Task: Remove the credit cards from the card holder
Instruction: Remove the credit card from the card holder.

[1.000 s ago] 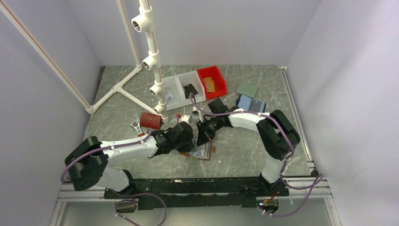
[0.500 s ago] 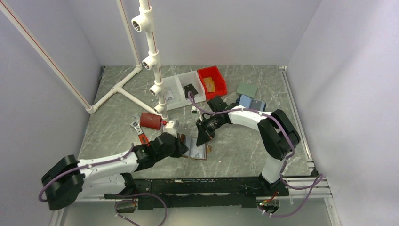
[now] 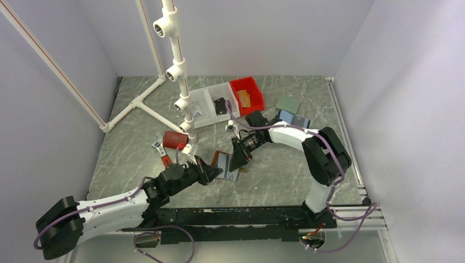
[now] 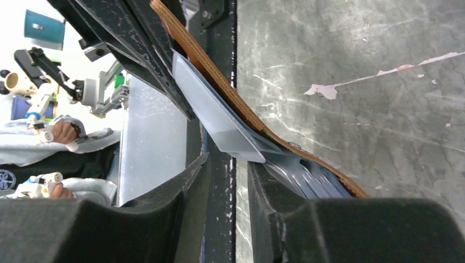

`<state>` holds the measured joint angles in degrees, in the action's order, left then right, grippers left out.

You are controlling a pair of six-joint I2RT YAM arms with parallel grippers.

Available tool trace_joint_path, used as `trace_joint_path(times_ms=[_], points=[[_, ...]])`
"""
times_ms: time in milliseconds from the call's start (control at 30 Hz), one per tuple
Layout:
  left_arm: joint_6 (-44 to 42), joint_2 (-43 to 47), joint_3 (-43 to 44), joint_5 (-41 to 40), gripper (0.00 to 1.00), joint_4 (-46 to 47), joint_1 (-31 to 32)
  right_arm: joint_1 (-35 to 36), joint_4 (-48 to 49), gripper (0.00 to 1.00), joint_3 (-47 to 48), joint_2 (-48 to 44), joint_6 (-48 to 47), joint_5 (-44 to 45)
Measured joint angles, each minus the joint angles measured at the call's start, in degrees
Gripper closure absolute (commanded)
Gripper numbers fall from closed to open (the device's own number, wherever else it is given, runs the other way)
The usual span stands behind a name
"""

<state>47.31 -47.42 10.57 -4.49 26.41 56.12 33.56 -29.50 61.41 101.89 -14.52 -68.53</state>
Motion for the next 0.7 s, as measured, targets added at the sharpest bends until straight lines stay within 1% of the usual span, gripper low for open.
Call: trace_joint_path(times_ms=[133,467,533,700], points=[[-0.61,-0.46,-0.37,1.62,1.0,3.02,-0.04,-1.22,-0.04,0.62,0.0,-0.9,0.0,-3.56],[-1.22,-0.35,-0.46,3.65,1.0,8.79,-0.07,-2.82,-1.2,0.62,0.0,-3.13,-1.09,-10.69],[-1.2,-0.13,-0.76,3.85,1.0,9.6,-0.07,-2.82,-1.99,0.63,0.0,-3.13,-1.97,-11.63],[-1.18,0.98,-1.29,4.46,1.0,10.64,-0.07,-2.78,-3.93,0.69,0.04,-3.13,-4.2,-13.53]])
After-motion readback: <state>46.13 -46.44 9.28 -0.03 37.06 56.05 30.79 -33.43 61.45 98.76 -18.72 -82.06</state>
